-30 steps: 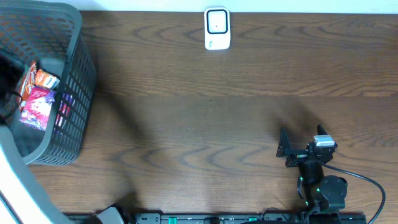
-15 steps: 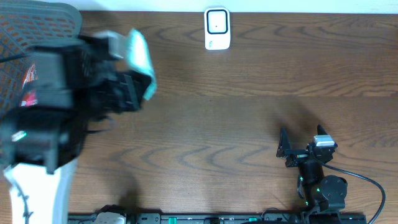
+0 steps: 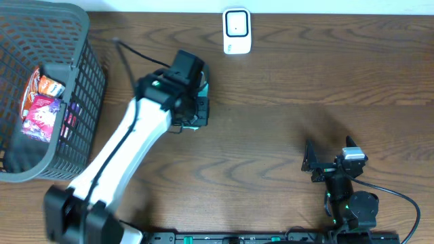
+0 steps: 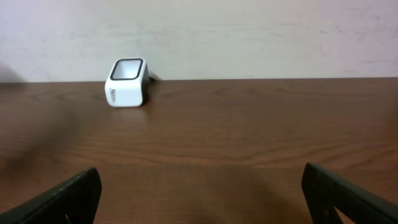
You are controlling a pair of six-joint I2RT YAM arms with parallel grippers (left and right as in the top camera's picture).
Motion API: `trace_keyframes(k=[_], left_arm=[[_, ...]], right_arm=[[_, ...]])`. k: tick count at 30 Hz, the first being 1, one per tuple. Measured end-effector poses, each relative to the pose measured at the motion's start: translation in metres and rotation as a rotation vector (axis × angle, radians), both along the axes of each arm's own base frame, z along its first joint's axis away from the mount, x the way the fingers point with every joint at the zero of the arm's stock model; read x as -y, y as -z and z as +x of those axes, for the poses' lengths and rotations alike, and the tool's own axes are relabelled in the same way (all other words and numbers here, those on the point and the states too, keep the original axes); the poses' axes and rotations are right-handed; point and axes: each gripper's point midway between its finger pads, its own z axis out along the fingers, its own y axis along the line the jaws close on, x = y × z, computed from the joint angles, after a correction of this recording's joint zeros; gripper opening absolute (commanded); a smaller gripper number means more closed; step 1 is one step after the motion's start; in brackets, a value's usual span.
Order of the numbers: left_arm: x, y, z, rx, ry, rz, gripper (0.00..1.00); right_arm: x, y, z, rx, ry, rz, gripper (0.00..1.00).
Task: Scan the item barcode
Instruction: 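Carry the green packet out and drop it on the table centre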
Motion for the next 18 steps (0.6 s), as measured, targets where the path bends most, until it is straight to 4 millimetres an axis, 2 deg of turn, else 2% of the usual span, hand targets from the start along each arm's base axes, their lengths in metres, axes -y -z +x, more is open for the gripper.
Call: trace_keyframes(k=[5,8,11,13,18], left_arm=[[-0.001,0.045,0.002,-0.117,-0.017,0.068,0.08],[-0.002,0.064,0.000,-0.169,-0.023,0.093,0.08],[-0.002,0.071,0.000,-0.187,-0.026,0.101,0.13],[-0.002,0.071,0.000,-0.186,-0.026,0.101,0.24],[-0.002,0.071,0.000,-0.187,-0.029,0.101,0.25]], right_arm=[[0.000,0.000,0.000,0.000,0.000,0.000,0.99],[0.000,0.000,0.000,0.000,0.000,0.000,0.99],[0.000,0.000,0.000,0.000,0.000,0.000,0.99],[0.000,0.000,0.000,0.000,0.000,0.000,0.99],[0.000,0.000,0.000,0.000,0.000,0.000,0.99]])
